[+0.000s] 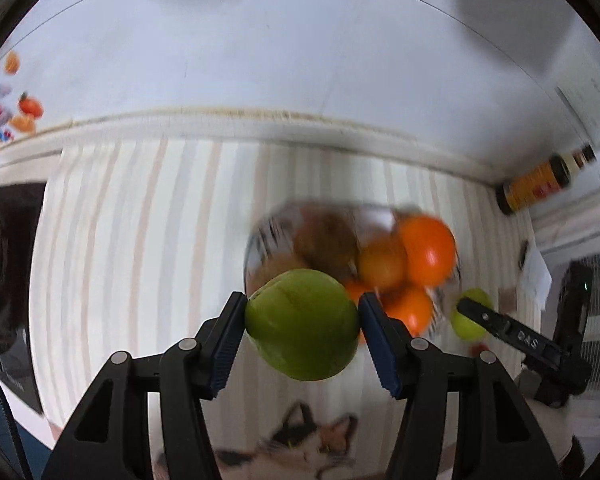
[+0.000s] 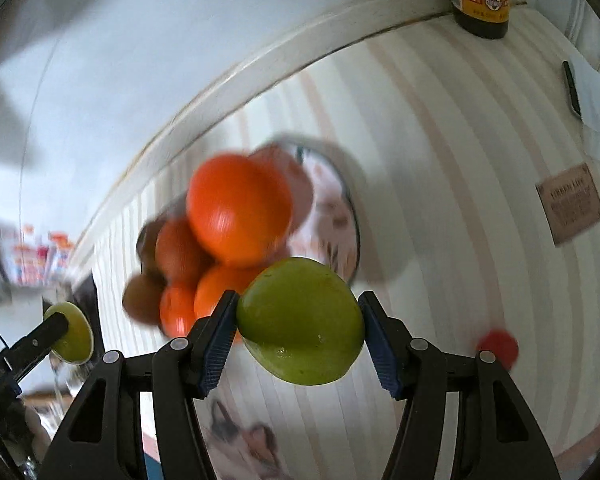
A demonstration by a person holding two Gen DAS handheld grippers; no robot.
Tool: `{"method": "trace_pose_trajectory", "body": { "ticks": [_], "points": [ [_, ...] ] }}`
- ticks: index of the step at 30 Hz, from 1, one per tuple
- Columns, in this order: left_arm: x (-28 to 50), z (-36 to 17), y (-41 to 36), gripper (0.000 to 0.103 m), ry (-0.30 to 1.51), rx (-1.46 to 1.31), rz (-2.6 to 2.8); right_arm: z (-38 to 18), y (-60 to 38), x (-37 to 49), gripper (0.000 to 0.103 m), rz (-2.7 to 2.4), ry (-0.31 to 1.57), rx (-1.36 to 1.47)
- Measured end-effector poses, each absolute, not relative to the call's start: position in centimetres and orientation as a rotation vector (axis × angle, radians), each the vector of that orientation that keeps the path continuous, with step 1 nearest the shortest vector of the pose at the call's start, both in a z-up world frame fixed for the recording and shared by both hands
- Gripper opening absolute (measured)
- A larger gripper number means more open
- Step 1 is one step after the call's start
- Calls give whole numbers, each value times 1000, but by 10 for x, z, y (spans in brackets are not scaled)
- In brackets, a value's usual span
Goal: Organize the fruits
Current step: 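Carry both green apples onto the floral plate and open both tools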
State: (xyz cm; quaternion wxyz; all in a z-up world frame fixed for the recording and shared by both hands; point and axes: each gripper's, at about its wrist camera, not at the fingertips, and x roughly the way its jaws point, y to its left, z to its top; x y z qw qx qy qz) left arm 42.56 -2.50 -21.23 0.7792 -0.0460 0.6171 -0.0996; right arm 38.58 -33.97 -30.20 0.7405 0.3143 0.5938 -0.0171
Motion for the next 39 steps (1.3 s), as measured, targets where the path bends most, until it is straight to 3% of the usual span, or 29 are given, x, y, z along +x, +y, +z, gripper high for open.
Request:
{"method": "trace_pose_trajectory", "body": {
  "ticks": [11,21,27,33,39],
  "points": [
    [512,-294,-6,55,1538,-200,-178,-314,-357,406,63,-126,1289,751],
    [516,-308,-17,56,1556,-189,-199,-317,-357,400,65,-143,1260,808],
    [515,-309,-22,56,1562,-177,-192,-314,-359,394,71,-130,1257,830],
    [518,-311,-27,57,1579,-168,-186,-304,-352,395,84,-122,1250,803],
    [516,-301,-23,85,1552,-161,-194,-300,-344,395,94,-140,1271,743]
  ]
}}
